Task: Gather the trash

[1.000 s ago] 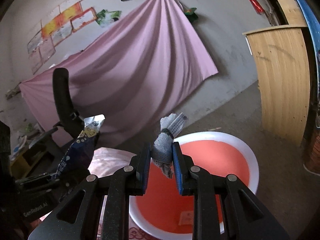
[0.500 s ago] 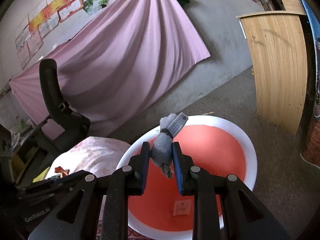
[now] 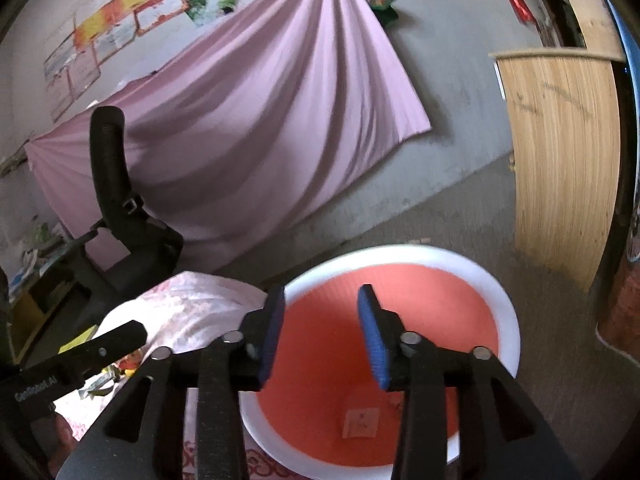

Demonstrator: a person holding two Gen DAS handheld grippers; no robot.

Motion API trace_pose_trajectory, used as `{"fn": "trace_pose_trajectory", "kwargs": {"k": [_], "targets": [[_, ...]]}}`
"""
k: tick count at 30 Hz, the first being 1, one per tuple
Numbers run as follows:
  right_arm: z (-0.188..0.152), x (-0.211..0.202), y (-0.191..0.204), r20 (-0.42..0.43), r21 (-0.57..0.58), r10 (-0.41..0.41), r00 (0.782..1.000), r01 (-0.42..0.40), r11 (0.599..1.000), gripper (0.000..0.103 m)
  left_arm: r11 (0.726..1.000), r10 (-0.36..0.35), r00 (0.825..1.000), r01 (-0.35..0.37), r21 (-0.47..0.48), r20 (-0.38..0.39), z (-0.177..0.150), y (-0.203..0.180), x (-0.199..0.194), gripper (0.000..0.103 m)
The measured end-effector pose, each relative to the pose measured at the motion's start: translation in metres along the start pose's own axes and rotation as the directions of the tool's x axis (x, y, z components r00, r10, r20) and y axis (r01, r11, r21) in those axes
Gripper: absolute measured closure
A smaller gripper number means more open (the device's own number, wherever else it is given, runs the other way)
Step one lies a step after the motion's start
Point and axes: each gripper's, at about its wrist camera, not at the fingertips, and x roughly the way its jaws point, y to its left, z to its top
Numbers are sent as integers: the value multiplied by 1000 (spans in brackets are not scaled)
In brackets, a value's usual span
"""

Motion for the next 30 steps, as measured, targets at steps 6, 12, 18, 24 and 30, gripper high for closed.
{"fn": "trace_pose_trajectory", "kwargs": {"k": [6, 12, 18, 24, 30], "targets": [[3, -13, 26, 76, -72, 20, 997, -14, 997, 54, 997, 69, 994, -67, -25, 90, -3, 24, -36, 41], [0, -26, 56, 164, -136, 61, 985, -39, 990, 24, 988, 151, 971, -143, -55, 185, -10, 53, -79, 14], [-7, -34, 91, 221, -204, 118, 968, -72, 976, 16, 968, 248, 925, -226, -109, 288, -20, 78, -113, 2], [-16, -49, 124, 291, -270, 188, 938, -108, 957, 0, 938, 344, 881, -310, -153, 324, -32, 106, -139, 2], [-25, -55, 151, 317, -319, 253, 914, -149, 936, 0, 912, 409, 827, -388, -135, 387, -48, 124, -169, 2]]}}
